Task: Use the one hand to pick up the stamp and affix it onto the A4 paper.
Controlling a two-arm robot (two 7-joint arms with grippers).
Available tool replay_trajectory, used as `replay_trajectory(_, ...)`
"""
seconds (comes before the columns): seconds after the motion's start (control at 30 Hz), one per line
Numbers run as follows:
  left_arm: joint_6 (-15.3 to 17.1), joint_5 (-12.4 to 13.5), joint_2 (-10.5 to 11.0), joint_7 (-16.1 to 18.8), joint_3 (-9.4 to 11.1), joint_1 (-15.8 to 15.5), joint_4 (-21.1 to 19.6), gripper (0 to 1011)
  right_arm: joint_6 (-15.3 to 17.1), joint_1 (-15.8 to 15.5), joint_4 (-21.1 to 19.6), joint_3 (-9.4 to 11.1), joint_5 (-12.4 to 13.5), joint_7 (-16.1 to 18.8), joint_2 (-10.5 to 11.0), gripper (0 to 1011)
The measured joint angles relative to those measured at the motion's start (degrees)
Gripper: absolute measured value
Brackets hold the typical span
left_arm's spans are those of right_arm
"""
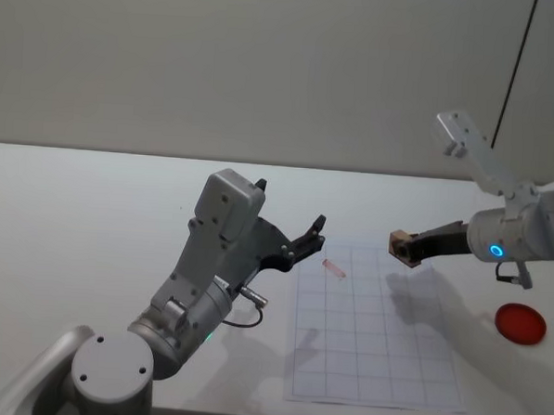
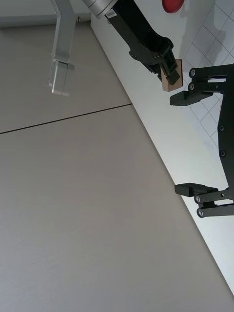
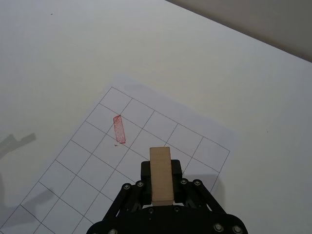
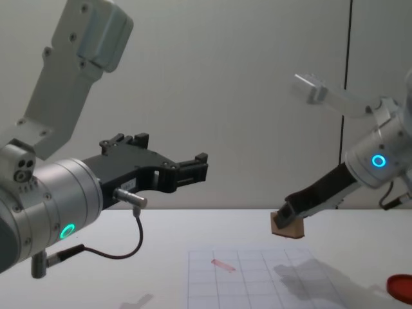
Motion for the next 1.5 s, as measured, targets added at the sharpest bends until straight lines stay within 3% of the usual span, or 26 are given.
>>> replay_trajectory(0.3, 0.00, 0.00, 0.00, 0.00, 0.00, 0.00, 0.00, 1002, 0.81, 1.62, 1.23, -0.20, -0.02, 0.14, -0.74, 217)
replay_trajectory(0.9, 0.00, 0.00, 0.00, 0.00, 0.00, 0.00, 0.00, 1002, 3.37, 4.77, 5.31, -0.83, 3.00, -0.93, -3.02, 217)
replay_trajectory(1.5, 0.00, 0.00, 0.00, 0.00, 0.00, 0.00, 0.00, 1002, -1.38, 4.50, 9.93, -2.69, 3.37, -1.94, -3.84, 217)
